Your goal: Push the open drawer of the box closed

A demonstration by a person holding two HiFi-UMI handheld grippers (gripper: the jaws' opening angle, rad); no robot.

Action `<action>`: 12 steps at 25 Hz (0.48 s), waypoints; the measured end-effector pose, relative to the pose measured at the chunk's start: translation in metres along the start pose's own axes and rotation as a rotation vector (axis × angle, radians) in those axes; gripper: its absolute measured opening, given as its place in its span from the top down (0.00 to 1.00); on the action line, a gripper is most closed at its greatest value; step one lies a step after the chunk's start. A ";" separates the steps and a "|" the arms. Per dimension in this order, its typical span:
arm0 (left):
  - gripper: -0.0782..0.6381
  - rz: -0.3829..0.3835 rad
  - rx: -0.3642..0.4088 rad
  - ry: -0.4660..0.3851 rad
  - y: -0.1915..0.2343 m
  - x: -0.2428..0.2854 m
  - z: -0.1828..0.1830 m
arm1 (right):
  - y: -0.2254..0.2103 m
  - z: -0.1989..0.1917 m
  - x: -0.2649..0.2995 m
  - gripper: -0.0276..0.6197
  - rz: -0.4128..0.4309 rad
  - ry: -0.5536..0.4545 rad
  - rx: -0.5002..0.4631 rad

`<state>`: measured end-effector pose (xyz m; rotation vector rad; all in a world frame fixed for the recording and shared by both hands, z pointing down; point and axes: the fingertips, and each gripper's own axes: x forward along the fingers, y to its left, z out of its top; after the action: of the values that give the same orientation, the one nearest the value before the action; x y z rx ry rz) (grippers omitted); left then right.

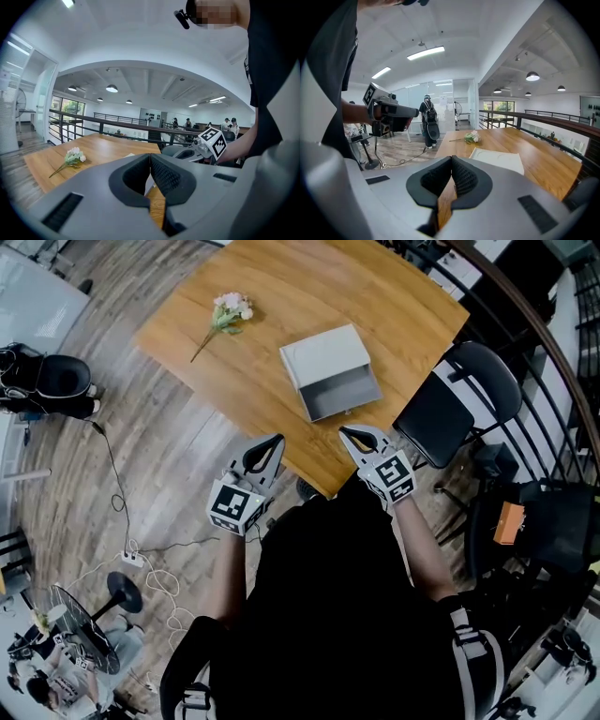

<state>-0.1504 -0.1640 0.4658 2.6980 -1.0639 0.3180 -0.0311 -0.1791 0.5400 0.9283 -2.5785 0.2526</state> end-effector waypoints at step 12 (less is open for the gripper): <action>0.86 0.052 -0.018 0.005 0.015 0.003 0.005 | -0.013 0.005 0.027 0.93 0.057 0.007 -0.006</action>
<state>-0.1580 -0.1777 0.4637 2.6561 -1.1311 0.3216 -0.0430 -0.2058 0.5466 0.8510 -2.6008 0.2630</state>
